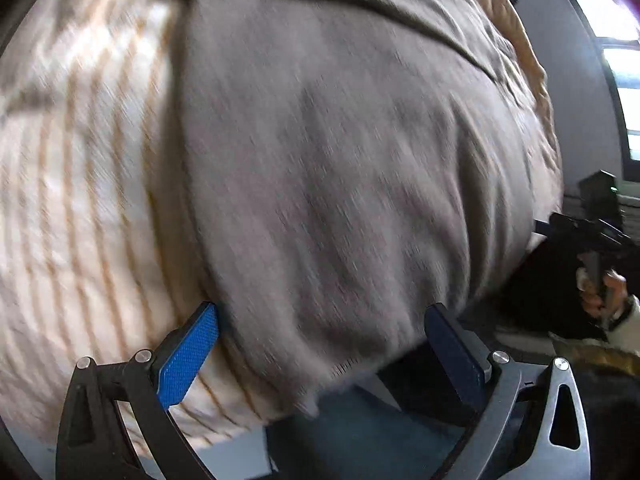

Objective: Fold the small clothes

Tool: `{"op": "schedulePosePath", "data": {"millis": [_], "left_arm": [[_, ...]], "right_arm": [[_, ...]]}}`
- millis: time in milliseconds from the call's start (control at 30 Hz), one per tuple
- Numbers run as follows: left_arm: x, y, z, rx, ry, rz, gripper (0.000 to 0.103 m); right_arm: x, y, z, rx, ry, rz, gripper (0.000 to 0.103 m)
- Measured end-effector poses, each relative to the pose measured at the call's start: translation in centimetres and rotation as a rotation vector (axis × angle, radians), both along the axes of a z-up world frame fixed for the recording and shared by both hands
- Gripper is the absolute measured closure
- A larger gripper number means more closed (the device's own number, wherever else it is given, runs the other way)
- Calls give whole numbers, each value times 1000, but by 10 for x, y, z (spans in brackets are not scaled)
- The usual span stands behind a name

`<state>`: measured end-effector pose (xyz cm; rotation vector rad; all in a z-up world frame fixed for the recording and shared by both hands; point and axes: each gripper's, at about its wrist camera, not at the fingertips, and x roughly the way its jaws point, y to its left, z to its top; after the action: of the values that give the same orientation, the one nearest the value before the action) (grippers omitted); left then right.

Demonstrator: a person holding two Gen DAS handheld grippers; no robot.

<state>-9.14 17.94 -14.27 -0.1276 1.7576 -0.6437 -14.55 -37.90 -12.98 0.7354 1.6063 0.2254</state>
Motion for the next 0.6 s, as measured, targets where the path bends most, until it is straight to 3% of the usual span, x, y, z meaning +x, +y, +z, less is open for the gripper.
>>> {"op": "schedulePosePath", "data": {"millis": [100, 233, 367, 433, 500, 533, 567, 600], "left_arm": [[-11, 1, -3, -41, 57, -15, 1], [-28, -10, -2, -91, 110, -22, 1], [-41, -21, -10, -93, 125, -53, 1], [-47, -26, -7, -86, 94, -76, 7], [-51, -24, -4, -89, 94, -89, 45], [-51, -19, -4, -96, 105, -85, 54], [-51, -13, -4, -106, 116, -79, 76], [-48, -17, -5, -115, 128, -74, 91]], "right_arm": [[-19, 0, -14, 92, 41, -13, 20], [-38, 16, -36, 138, 102, 35, 20], [-50, 36, -58, 178, 132, 40, 19], [-53, 42, -65, 203, 141, 18, 20], [-56, 43, -62, 248, 129, -3, 22], [-57, 44, -60, 268, 128, -10, 28], [-58, 44, -57, 279, 128, -15, 36], [-58, 43, -55, 286, 135, -19, 64]]}}
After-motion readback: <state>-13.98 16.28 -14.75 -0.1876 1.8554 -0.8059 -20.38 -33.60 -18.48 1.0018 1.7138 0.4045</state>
